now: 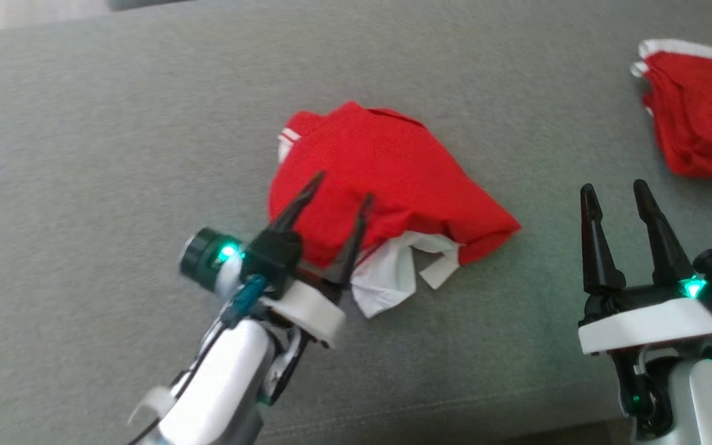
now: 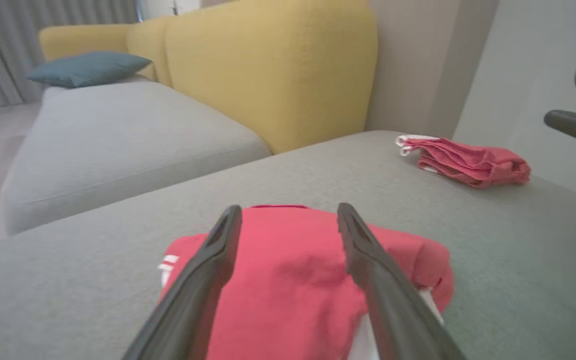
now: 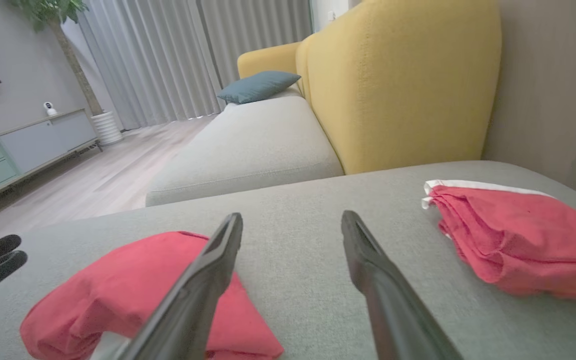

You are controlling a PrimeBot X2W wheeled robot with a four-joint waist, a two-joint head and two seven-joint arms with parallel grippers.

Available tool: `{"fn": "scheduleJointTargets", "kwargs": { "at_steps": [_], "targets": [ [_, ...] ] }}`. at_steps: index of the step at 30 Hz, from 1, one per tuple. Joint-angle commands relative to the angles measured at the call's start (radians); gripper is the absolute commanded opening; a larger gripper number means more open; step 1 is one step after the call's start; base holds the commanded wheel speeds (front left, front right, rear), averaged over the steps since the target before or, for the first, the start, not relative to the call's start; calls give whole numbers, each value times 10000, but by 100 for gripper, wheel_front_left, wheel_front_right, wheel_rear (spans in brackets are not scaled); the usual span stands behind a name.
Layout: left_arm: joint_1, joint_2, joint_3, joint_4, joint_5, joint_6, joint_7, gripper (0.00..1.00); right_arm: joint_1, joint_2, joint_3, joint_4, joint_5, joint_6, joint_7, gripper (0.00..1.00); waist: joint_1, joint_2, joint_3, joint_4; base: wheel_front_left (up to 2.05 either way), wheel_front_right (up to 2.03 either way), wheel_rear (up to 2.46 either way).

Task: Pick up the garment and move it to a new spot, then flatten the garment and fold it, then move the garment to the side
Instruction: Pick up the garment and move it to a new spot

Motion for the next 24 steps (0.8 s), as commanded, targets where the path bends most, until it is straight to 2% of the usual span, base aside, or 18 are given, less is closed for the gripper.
{"fn": "scheduleJointTargets", "kwargs": {
  "at_steps": [1, 7, 13, 17, 24],
  "targets": [
    [14, 212, 579, -512, -49, 258, -194, 100, -202, -34, 161, -445, -92, 65, 83, 100, 0, -1, -347, 450, 0, 0, 0],
    [569, 614, 1666, -968, -337, 1007, -390, 100, 34, -34, 41, -582, -207, 65, 303, 100, 0, -1, -664, 996, 0, 0, 0],
    [1046, 1124, 2936, -1308, -605, 1422, -431, 100, 244, -34, -15, -680, -305, 65, 460, 100, 0, -1, -877, 1381, 0, 0, 0],
    [1465, 1425, 3620, -1439, -753, 1374, -433, 100, 368, -34, -52, -690, -341, 65, 522, 100, 0, -1, -1039, 1525, 0, 0, 0],
    [1910, 1658, 3991, -1501, -696, 1078, -435, 100, 590, -34, -8, -659, -408, 65, 635, 100, 0, -1, -1311, 1536, 0, 0, 0]
  ]
}}
